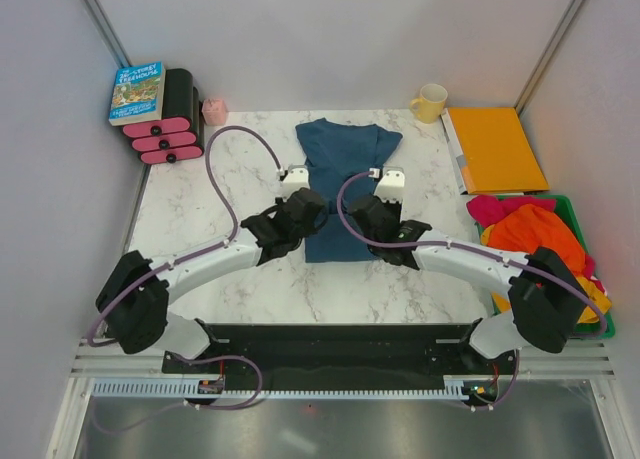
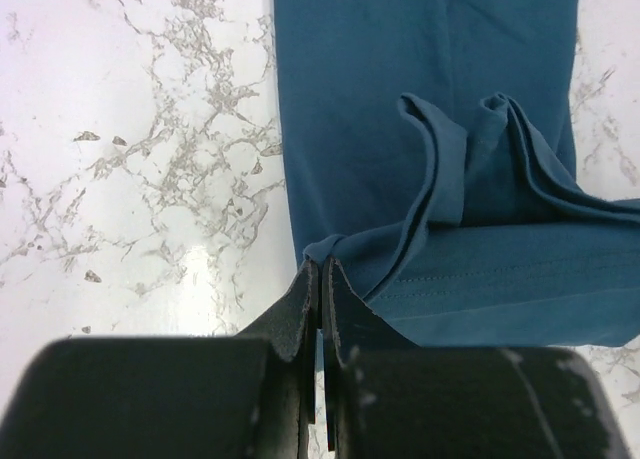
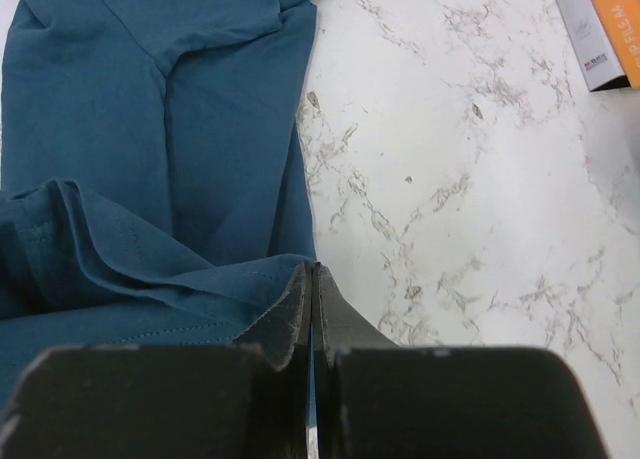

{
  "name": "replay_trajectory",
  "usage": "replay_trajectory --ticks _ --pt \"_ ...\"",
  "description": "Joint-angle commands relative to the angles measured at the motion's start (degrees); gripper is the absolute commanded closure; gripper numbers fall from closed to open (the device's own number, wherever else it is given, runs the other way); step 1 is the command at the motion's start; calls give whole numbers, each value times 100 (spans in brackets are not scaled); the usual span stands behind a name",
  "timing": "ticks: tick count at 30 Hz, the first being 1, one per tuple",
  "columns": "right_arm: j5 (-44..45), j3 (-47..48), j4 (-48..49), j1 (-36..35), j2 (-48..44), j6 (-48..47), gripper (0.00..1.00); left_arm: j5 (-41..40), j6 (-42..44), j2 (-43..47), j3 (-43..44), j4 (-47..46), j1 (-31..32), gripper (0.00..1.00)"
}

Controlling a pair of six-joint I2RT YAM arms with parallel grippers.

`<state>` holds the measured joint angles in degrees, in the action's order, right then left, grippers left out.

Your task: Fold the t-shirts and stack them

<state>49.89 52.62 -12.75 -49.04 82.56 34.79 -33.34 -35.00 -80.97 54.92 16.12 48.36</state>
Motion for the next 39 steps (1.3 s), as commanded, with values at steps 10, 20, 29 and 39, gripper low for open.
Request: replay_trajectory --ticks 10,20,29,39 --pt "-796 784 827 816 1086 -736 100 469 617 -1298 1433 -224 -494 98" --pt "-1192 1382 950 1309 1973 -789 100 733 688 -2247 2146 -74 -872 98" --pt "-1385 1857 1012 1511 2721 -807 100 961 705 -2924 2585 23 -1153 98" --pt "-1307 1207 1557 1327 1527 -956 39 759 548 -1818 1918 -548 -1171 32"
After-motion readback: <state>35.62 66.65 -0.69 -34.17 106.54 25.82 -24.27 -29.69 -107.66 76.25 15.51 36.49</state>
